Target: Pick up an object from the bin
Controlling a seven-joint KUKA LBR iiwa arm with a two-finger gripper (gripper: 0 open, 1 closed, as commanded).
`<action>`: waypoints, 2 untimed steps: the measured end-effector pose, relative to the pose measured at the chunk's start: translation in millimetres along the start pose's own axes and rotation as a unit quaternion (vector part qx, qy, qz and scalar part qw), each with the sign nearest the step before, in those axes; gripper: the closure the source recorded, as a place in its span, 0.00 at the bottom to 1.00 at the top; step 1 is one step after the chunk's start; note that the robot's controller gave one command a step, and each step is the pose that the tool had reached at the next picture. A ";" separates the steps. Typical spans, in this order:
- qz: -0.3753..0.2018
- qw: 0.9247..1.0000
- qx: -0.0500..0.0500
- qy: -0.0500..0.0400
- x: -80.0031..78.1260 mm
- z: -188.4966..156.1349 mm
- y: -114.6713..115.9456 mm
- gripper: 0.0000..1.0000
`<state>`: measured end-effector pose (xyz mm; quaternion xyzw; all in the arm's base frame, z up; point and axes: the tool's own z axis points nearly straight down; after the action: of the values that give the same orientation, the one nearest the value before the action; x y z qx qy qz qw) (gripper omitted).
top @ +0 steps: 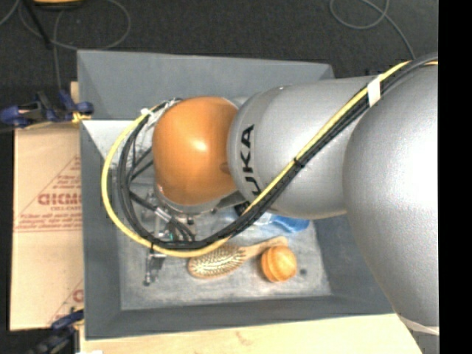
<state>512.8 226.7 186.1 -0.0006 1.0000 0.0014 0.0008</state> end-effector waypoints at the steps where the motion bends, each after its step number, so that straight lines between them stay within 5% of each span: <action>1: -0.052 0.999 0.002 0.003 2.0 -19.4 -14.8 0.00; 2: -0.121 0.993 0.001 -0.002 6.7 -50.3 -39.6 0.00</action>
Offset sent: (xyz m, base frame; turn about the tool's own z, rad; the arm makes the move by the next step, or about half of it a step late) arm -0.0257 -0.0632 0.0604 0.2025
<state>506.0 186.9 236.3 -0.1218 0.9926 -0.0001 0.0029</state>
